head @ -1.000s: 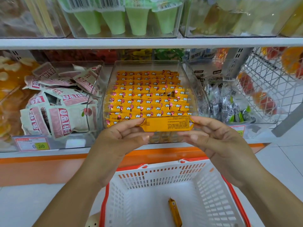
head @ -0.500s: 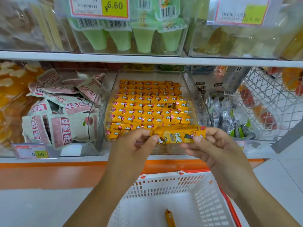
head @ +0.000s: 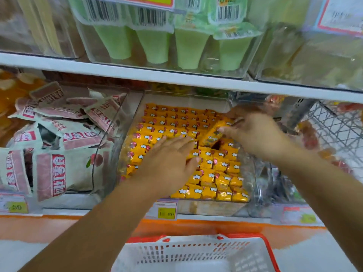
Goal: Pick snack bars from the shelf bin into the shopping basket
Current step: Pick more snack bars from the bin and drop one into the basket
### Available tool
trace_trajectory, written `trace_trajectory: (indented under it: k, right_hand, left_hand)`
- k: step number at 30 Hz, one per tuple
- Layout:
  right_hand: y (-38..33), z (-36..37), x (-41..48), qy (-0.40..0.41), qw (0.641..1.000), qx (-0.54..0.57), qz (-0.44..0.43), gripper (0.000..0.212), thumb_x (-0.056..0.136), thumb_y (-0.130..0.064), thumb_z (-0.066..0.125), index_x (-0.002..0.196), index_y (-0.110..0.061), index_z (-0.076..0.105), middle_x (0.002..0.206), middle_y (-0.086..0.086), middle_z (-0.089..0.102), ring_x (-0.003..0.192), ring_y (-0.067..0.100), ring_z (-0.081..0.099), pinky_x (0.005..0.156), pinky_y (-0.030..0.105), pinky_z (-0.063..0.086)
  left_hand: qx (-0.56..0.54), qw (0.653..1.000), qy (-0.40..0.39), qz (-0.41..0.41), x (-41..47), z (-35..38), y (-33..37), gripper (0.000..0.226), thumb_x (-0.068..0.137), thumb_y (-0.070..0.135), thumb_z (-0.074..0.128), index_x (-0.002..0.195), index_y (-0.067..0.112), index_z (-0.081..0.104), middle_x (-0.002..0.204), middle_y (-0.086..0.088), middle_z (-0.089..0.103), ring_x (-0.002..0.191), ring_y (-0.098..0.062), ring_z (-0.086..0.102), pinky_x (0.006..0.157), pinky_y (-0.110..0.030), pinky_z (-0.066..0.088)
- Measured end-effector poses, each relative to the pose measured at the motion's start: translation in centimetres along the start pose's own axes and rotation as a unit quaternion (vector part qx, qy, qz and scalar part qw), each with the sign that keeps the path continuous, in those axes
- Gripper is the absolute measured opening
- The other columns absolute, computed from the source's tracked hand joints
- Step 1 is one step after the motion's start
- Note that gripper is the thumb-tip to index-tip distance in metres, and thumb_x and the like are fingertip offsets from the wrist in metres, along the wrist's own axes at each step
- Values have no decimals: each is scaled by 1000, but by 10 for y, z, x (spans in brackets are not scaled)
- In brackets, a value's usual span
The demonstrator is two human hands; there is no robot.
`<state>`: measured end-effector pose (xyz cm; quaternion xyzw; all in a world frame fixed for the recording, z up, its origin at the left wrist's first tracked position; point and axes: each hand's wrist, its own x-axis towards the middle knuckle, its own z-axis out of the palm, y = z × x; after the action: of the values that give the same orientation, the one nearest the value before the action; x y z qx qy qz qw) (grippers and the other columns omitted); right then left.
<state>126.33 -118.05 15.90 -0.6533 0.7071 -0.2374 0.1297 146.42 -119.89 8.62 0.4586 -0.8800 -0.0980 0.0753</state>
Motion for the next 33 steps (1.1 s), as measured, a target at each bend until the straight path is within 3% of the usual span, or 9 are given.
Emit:
trace_trajectory:
  k: [7,11,15,18,21,23,25,29,33]
  right_hand:
    - [-7,35,30,-127,982,-128,-56,22,90,-27,69,111,-20,68,109,-5,61,87,4,50,64,15,38]
    - [-11,23,39,-205,960,-174,-80,25,96,-22,62,120,-25,67,122,-7,64,94,2,51,80,14,37]
    - [-10,-12,44,-172,969,-160,-75,15,94,-19,65,104,-29,71,103,-11,62,93,4,56,68,11,36]
    - [-1,-19,46,-181,945,-262,-73,13,91,-29,67,103,-27,72,91,-17,54,108,13,51,77,18,37]
    - [11,0,49,-179,892,-401,-107,18,84,-44,68,95,-30,73,111,-3,56,115,25,45,90,32,44]
    - [14,9,48,-150,887,-423,-110,16,82,-44,69,89,-29,70,114,3,49,114,30,45,88,31,42]
    - [13,8,41,-124,906,-392,-102,16,87,-40,68,97,-28,66,110,5,45,109,29,48,81,29,37]
    - [9,-7,2,-34,962,-246,-110,8,93,-31,60,97,-25,56,94,-1,56,90,23,59,73,32,45]
    - [8,-12,-61,98,987,-71,-109,8,95,-23,59,94,-30,53,94,-9,69,83,13,65,71,34,53]
  left_hand:
    - [1,1000,17,-3,-11,6,0,62,98,59,10,155,36,18,164,16,3,150,-2,-4,120,-30,-7]
    - [9,1000,1,0,-11,2,0,64,97,59,8,156,35,14,165,14,2,150,-4,-6,121,-32,-8]
    - [11,999,-8,33,-2,-7,7,64,97,59,10,156,35,11,165,10,-1,151,-8,-8,123,-39,-9]
    - [4,997,-28,67,9,-8,20,63,99,63,12,156,36,12,165,9,-3,151,-8,-10,122,-41,-10]
    - [6,996,-52,68,16,0,28,61,99,62,17,155,38,10,166,7,-3,151,-10,-11,122,-41,-10]
    - [6,997,-52,60,17,4,28,60,99,62,18,155,40,11,166,6,-1,151,-11,-10,122,-41,-10]
    - [6,997,-60,54,16,3,27,60,99,63,18,154,41,12,166,6,1,151,-11,-9,122,-40,-10]
    - [-12,997,-56,44,10,-5,32,61,100,61,23,155,38,13,166,5,7,152,-12,-5,123,-40,-6]
    - [-139,990,12,-2,-12,-12,45,68,101,50,38,157,32,3,165,6,14,152,-14,7,121,-33,8]
